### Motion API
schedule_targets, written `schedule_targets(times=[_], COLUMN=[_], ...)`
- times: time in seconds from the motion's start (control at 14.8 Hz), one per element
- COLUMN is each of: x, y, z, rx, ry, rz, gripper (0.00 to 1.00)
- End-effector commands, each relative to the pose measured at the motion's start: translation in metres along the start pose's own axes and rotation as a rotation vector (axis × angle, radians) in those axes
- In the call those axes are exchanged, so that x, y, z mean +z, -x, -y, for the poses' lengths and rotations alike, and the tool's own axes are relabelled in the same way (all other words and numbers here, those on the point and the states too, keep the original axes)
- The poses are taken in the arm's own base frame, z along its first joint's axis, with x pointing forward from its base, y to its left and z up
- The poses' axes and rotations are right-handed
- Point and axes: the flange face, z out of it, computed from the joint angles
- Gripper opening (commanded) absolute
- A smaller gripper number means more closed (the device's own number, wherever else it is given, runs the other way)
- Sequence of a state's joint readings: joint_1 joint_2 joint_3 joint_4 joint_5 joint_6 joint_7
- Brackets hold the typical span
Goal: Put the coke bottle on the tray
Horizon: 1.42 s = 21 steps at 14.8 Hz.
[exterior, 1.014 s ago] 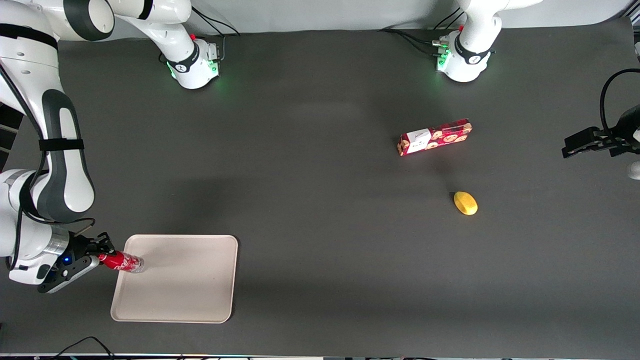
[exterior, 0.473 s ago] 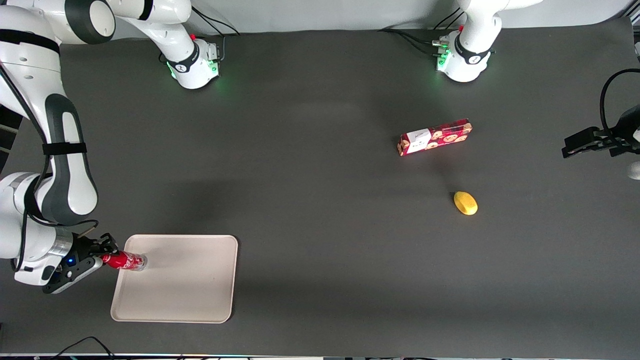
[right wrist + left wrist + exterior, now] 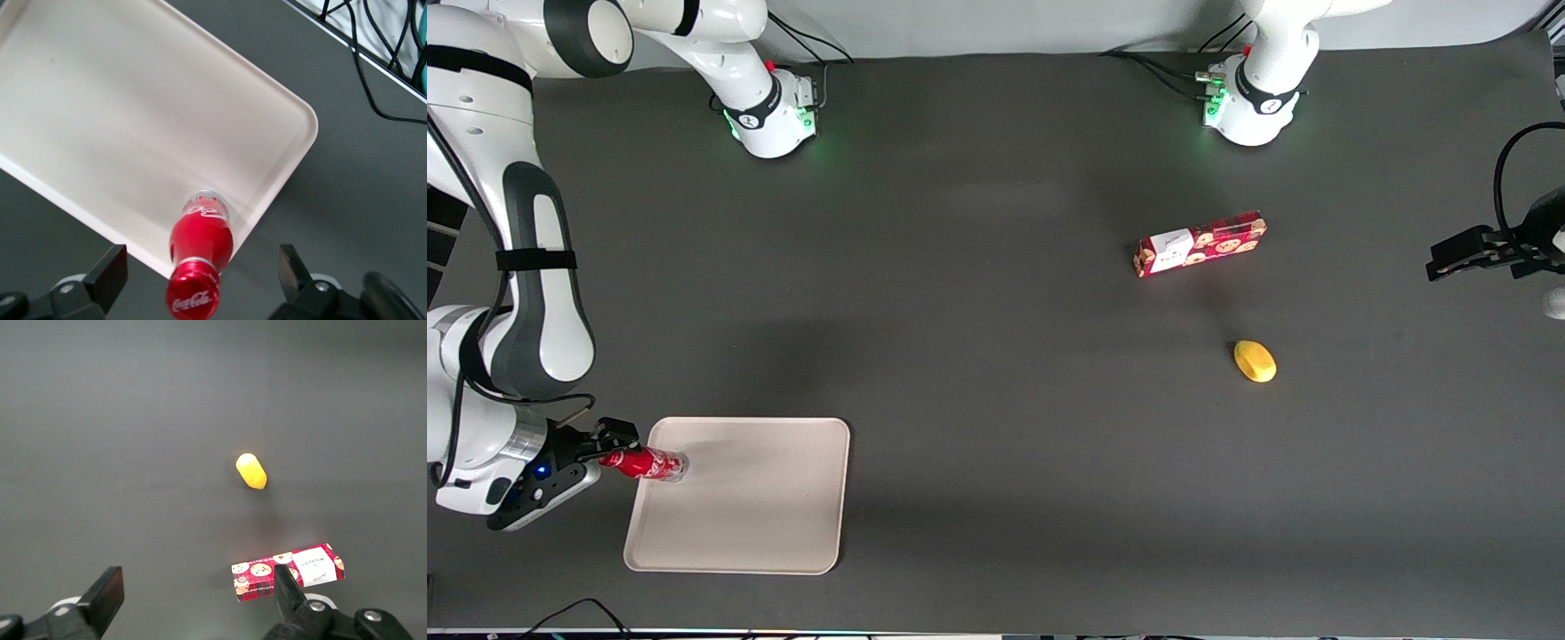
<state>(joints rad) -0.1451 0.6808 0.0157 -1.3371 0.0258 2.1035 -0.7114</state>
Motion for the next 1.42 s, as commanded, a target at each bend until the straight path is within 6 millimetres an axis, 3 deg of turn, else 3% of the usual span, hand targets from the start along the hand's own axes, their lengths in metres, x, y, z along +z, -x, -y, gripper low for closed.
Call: schedule_targets(times=[0.0, 0.14, 0.27, 0.47, 0.61, 0.74, 0.81, 1.08, 1.15, 1.35], x=[-0.053, -0.095, -0.148, -0.230, -0.265, -0.278, -0.282, -0.307, -0.315, -0.331], y=[-0.010, -0.020, -0.007, 0.035, 0.072, 0.095, 0.096, 0.094, 0.102, 0.111], z=[0.033, 0.074, 0.093, 0.126, 0.159, 0.171, 0.172, 0.147, 0.139, 0.160], rx=[0.327, 0.565, 0.633, 0.619, 0.623, 0.634, 0.635, 0.658, 0.669, 0.668], ry=[-0.047, -0.077, -0.083, -0.072, -0.042, -0.022, -0.019, 0.001, 0.010, 0.002], rz=[0.059, 0.114, 0.162, 0.192, 0.157, 0.132, 0.129, 0.074, 0.066, 0.086], gripper=[1.00, 1.00, 1.00, 1.00, 1.00, 1.00, 1.00, 1.00, 1.00, 1.00])
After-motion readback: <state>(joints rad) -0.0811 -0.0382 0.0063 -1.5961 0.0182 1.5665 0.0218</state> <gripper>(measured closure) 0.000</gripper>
